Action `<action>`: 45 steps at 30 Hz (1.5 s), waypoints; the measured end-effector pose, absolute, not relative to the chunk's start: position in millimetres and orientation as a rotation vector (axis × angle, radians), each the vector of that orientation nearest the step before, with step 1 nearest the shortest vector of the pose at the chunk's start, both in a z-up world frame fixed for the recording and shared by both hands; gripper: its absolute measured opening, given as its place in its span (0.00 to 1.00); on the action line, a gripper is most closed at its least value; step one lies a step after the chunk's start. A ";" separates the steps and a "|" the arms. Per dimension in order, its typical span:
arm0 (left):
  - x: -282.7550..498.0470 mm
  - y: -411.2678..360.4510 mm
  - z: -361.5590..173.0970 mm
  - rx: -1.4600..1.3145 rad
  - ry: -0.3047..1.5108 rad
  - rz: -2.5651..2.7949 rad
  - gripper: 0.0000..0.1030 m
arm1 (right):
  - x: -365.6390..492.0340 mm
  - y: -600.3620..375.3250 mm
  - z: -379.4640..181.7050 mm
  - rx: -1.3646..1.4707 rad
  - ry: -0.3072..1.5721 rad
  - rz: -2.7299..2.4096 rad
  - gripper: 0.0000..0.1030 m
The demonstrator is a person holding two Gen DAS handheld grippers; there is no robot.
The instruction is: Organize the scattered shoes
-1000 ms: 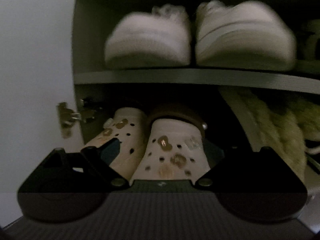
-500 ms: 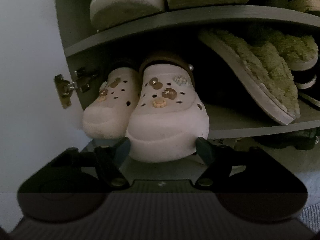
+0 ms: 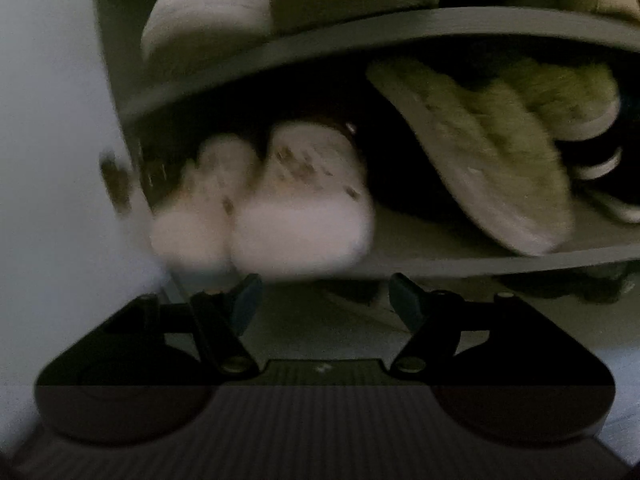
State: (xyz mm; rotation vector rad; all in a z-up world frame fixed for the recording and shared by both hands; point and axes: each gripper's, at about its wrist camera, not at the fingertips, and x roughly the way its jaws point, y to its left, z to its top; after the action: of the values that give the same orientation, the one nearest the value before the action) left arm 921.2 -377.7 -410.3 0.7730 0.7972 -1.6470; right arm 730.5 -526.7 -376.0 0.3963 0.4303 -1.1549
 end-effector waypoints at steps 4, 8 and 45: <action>915.8 -378.6 -410.9 0.757 0.815 -1.679 0.97 | 675.7 -506.2 -400.9 0.426 0.545 -1.241 0.70; 900.4 -384.5 -406.3 0.743 0.788 -1.728 0.97 | 613.3 -453.4 -412.0 0.570 0.462 -1.385 0.71; 737.0 -405.4 282.6 1.086 0.709 -2.097 0.99 | 567.7 -189.2 304.3 1.018 0.185 -1.877 0.80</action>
State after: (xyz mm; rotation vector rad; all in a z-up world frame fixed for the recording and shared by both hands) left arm 737.0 -405.4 282.6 1.0860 0.7086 -2.0967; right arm 567.7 -189.2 304.3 1.0178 0.1852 -1.8771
